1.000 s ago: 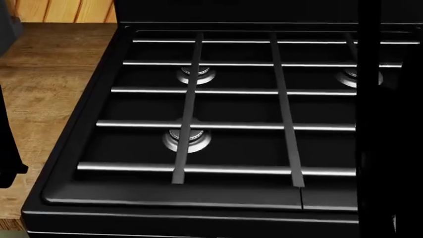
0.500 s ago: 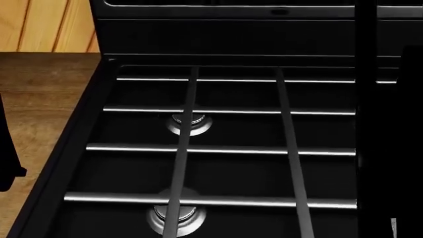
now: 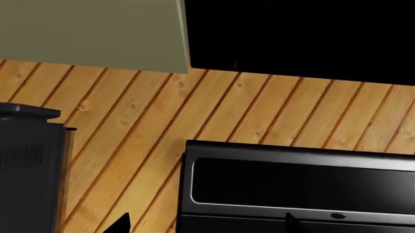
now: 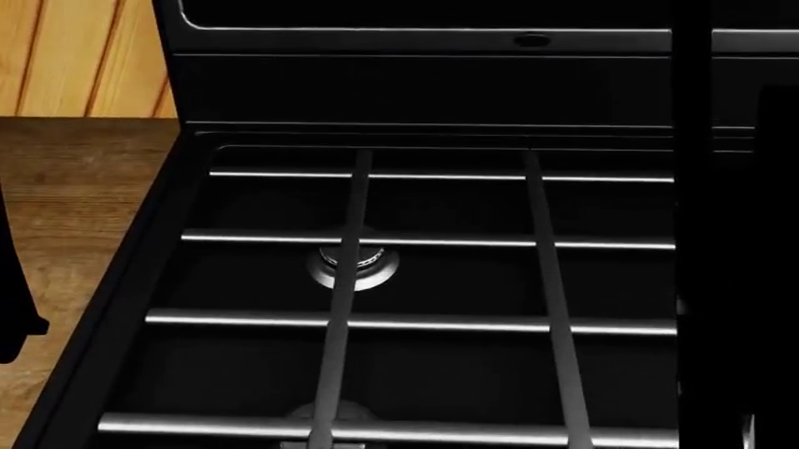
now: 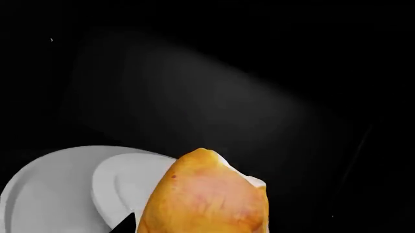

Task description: Pick the chicken breast from the counter and place it in the microwave.

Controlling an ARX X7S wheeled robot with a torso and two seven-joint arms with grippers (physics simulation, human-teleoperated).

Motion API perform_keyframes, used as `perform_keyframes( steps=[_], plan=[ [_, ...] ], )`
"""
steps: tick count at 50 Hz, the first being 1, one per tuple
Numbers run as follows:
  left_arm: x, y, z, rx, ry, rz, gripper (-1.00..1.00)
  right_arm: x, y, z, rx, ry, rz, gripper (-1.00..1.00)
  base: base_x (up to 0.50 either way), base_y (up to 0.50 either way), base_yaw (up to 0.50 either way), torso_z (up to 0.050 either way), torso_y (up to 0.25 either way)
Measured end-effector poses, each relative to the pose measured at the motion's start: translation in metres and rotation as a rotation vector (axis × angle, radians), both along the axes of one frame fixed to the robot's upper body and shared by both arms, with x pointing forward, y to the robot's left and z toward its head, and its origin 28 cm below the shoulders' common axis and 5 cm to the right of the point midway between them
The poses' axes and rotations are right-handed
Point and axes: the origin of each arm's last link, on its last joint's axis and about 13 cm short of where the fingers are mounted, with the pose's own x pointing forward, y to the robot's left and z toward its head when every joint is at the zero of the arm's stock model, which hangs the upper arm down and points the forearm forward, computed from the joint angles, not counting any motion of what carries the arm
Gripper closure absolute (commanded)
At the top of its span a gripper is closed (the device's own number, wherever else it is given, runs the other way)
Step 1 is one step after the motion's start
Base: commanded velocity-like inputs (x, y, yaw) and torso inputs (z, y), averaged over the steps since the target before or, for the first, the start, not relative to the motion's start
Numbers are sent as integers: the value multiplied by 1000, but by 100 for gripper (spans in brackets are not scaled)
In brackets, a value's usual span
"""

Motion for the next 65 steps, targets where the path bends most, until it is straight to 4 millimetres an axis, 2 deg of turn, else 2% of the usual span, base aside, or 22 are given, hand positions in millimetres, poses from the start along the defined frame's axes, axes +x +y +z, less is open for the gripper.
perform_keyframes(
  steps=[1, 13, 22, 31, 41, 49, 65],
  plan=[
    [0, 0, 0, 0, 0, 0, -100, 1, 0, -1, 1, 7, 1, -100, 0, 0, 0, 0, 0],
    [0, 0, -2, -3, 4, 2, -100, 0, -1, 0, -8, 7, 12, -100, 0, 0, 0, 0, 1],
    [0, 0, -2, -4, 4, 3, -100, -10, 1, 9, -17, -72, 20, -100, 0, 0, 0, 0, 0],
    [-1, 0, -2, -3, 4, 4, -100, -33, 2, 24, -12, -228, 10, -100, 0, 0, 0, 0, 0],
    [1, 0, -2, -1, 2, 4, -100, -73, -1, 31, 4, -391, 3, -100, 0, 0, 0, 0, 0],
    [2, 0, -2, 7, 2, 2, -100, -98, -11, 9, 18, -487, -35, -100, 0, 0, 0, 0, 0],
    [4, 2, -2, 23, 6, -6, -100, -122, -19, -70, 19, -580, -127, -100, 0, 0, 0, 0, 0]
  ],
)
